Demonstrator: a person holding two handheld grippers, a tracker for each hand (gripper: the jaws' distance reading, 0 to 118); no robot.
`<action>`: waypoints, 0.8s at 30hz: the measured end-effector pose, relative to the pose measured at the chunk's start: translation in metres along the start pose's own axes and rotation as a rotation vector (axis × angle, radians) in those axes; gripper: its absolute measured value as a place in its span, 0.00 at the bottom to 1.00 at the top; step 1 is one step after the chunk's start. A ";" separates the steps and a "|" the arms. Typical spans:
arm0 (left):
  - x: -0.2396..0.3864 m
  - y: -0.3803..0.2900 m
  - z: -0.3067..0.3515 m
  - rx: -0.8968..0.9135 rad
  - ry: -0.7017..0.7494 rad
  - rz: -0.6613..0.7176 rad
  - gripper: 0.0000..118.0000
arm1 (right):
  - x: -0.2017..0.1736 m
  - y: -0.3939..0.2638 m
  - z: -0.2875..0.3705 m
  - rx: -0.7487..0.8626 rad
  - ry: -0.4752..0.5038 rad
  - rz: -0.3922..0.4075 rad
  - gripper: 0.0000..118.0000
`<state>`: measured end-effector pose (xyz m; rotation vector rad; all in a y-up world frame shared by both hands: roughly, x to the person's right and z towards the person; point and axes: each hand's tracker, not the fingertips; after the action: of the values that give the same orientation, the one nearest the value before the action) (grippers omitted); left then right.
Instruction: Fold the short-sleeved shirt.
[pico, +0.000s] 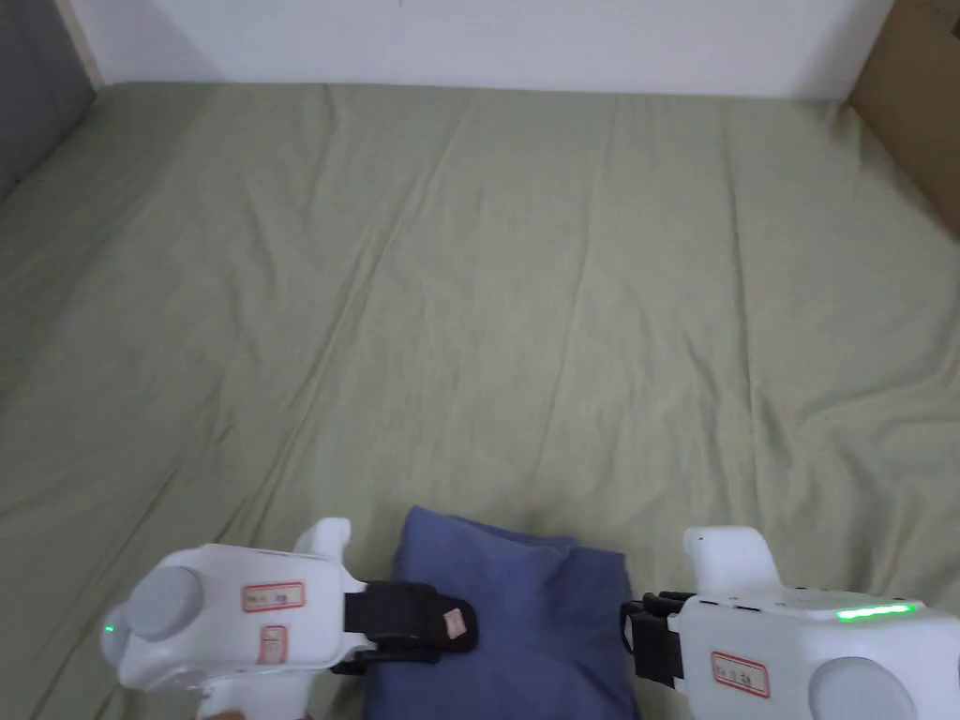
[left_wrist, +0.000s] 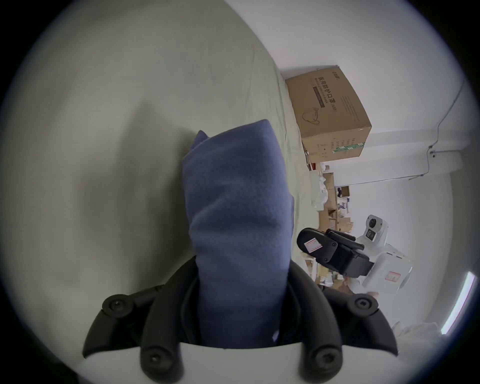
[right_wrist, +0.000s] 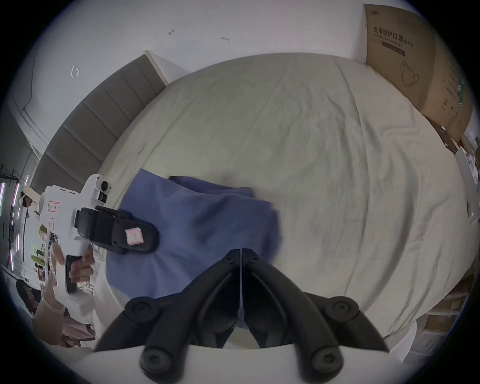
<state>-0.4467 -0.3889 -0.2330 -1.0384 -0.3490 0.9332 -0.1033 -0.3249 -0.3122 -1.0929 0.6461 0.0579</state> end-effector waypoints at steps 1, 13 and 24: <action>-0.004 0.005 0.017 0.024 0.034 -0.010 0.28 | -0.002 0.001 0.001 0.006 0.004 0.002 0.02; -0.085 0.099 0.220 0.097 0.744 -0.045 0.28 | -0.021 0.004 -0.014 -0.019 -0.009 0.043 0.02; -0.122 0.114 0.272 0.234 1.092 0.040 0.95 | -0.027 0.006 -0.025 -0.048 -0.019 0.051 0.02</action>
<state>-0.7498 -0.3078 -0.1743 -1.1827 0.6747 0.3214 -0.1384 -0.3355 -0.3107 -1.1210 0.6584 0.1279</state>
